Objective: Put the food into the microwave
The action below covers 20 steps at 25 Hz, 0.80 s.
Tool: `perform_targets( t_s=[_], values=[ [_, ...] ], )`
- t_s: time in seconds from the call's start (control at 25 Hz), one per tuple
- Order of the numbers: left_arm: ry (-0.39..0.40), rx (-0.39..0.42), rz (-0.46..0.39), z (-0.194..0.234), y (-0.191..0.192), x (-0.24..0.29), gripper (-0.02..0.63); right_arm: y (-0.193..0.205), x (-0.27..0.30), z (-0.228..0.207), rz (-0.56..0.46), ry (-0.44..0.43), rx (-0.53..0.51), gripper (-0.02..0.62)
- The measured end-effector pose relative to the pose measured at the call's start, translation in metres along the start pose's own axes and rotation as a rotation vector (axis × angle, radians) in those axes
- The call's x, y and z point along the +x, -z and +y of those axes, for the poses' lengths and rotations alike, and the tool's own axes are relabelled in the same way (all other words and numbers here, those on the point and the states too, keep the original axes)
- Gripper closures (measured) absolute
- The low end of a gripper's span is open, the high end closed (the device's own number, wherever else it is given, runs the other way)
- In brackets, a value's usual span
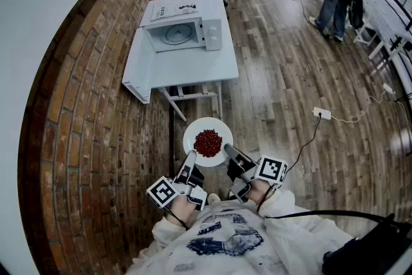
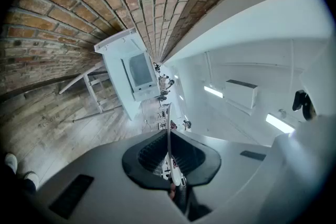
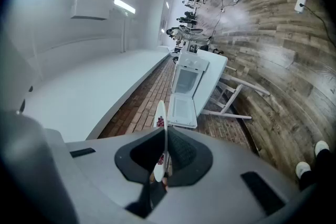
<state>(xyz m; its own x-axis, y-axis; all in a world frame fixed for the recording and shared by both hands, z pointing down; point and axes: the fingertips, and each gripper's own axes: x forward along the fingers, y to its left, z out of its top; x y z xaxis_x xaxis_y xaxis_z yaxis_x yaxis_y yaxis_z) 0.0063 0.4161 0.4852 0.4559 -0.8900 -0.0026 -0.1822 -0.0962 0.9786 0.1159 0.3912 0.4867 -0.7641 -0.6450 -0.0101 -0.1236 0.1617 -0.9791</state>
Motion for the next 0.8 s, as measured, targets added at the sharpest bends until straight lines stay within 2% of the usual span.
perform_targets(
  t_s=[0.44, 0.8],
  values=[
    [0.000, -0.002, -0.006, 0.000, 0.011, 0.011, 0.588, -0.012, -0.007, -0.010, 0.014, 0.019, -0.013, 0.571],
    [0.001, 0.009, -0.024, 0.000, 0.028, 0.020, 0.588, -0.025, -0.019, -0.018, 0.029, -0.007, -0.016, 0.571]
  ],
)
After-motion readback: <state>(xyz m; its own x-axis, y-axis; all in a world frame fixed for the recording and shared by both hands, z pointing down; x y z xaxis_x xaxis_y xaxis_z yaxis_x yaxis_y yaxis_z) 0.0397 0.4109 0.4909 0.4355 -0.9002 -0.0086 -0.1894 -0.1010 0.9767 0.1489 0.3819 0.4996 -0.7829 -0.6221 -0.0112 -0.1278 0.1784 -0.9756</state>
